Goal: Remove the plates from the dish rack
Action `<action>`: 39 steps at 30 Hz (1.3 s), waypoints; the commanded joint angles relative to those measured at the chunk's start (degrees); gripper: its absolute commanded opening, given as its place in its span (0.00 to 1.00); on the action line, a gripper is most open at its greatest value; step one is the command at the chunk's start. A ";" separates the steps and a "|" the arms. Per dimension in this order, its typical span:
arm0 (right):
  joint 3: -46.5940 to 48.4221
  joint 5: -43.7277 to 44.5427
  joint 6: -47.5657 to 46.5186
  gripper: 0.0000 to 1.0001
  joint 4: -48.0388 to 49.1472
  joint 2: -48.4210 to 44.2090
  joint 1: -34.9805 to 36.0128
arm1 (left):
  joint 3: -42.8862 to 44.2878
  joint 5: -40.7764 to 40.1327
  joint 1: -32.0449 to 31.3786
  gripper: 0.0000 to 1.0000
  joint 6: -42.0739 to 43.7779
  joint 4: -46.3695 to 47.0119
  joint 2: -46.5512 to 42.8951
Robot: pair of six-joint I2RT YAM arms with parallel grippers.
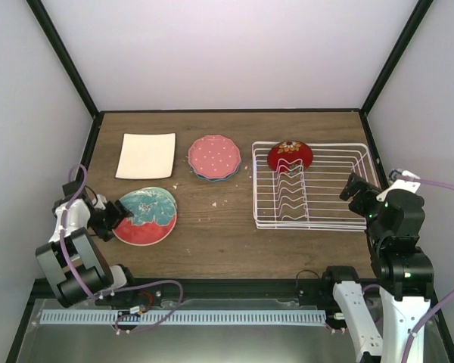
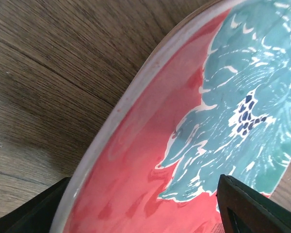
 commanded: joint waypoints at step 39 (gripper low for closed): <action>1.75 2.29 4.69 1.00 -5.35 -4.56 0.65 | 10.11 -2.64 -6.57 1.00 2.18 5.40 18.36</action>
